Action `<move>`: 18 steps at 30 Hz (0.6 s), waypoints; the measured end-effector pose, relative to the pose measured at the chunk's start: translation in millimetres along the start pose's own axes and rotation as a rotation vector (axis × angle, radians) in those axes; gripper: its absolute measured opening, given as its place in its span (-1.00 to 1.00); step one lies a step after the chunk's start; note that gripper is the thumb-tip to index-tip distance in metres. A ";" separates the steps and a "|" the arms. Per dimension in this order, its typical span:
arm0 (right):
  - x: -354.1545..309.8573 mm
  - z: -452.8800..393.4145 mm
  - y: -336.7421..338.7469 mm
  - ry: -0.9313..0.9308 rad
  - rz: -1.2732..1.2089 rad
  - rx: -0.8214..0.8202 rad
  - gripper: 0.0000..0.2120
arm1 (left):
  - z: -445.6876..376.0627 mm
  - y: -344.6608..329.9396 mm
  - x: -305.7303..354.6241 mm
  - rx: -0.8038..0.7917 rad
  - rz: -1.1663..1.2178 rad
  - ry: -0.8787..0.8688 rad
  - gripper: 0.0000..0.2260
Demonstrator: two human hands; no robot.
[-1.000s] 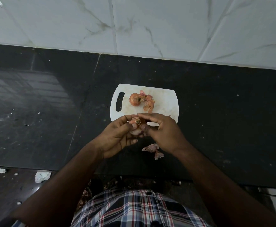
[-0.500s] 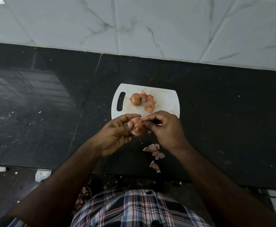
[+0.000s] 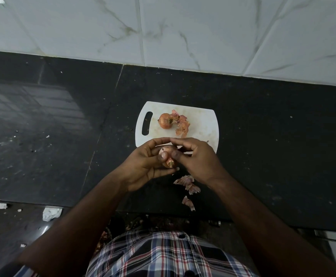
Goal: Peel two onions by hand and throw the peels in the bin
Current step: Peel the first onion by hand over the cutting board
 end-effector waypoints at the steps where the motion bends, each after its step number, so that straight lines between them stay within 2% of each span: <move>1: 0.9 -1.6 -1.2 0.009 0.000 0.014 -0.73 | -0.4 -0.7 0.7 0.018 -0.013 -0.001 -0.50; 6: 11.6 -10.1 2.6 -0.063 -0.060 0.107 -0.91 | 1.3 -1.7 -0.7 0.093 -0.050 0.027 -0.50; 13: 27.6 -13.9 4.1 -0.167 0.129 0.162 -0.90 | 1.8 -0.6 1.5 0.089 -0.055 0.005 -0.58; 18: 34.5 -6.5 9.7 -0.195 0.207 0.120 -0.92 | 2.2 5.3 -1.1 0.106 -0.033 0.021 -0.68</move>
Point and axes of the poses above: each hand's wrist, its own z-axis away from the middle knuckle, its own y-axis out of the back of the hand, x = y × z, the point moved 3 cm from there along -z, towards the middle knuckle, and after that the axes turned 5 degrees about -x, right-handed, at the moved point
